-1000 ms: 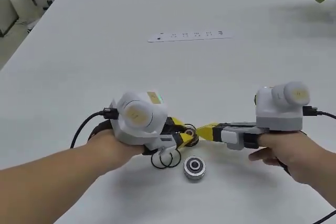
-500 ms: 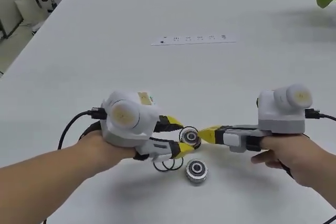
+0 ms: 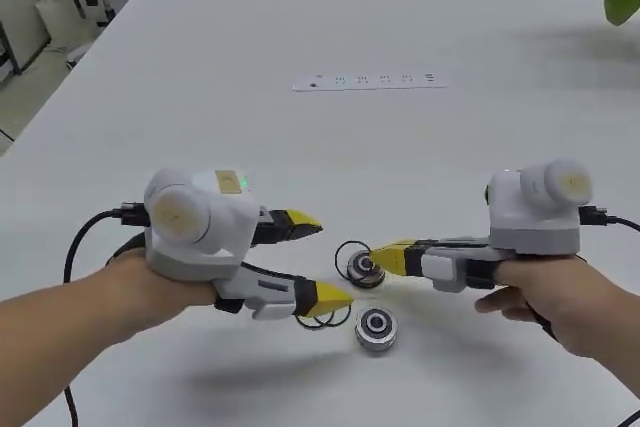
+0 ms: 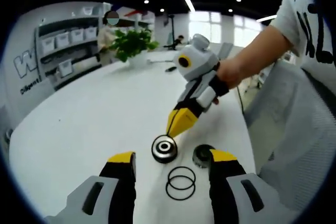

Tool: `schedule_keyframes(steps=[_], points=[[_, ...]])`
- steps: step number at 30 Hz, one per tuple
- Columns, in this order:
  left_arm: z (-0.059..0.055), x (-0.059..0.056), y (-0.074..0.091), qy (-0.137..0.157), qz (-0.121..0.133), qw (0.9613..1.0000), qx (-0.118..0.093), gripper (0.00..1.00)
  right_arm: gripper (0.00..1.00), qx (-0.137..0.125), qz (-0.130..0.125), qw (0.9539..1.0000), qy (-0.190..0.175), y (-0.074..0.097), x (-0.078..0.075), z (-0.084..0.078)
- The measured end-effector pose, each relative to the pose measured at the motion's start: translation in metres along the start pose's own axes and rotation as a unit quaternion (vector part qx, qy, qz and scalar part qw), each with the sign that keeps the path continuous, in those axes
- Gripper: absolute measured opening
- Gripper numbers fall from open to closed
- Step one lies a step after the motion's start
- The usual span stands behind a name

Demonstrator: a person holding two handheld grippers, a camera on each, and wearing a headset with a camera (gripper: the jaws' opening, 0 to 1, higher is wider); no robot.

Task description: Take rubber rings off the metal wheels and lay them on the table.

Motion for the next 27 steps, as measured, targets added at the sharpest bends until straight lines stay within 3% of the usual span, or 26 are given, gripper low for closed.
schedule_keyframes(steps=[14,27], points=[[-0.007,0.001,0.025,0.013,0.024,0.9996,-0.006,0.67,0.0,0.014,0.026,0.9996,-0.002,-0.015,0.009,-0.001],[-0.015,0.001,0.037,0.026,0.036,0.999,-0.004,0.67,0.0,0.039,0.035,0.9986,-0.003,-0.028,0.01,-0.011]])
Point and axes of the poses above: the centre of the closed fingertips' face, and the gripper's own axes: y roughly backward along the fingers, x roughly to its left, z roughly out of its top, the point moved 10 cm from there along y, roughly backward along the fingers, and after that the axes turned 11 degrees about -x, right-handed, at the moved point
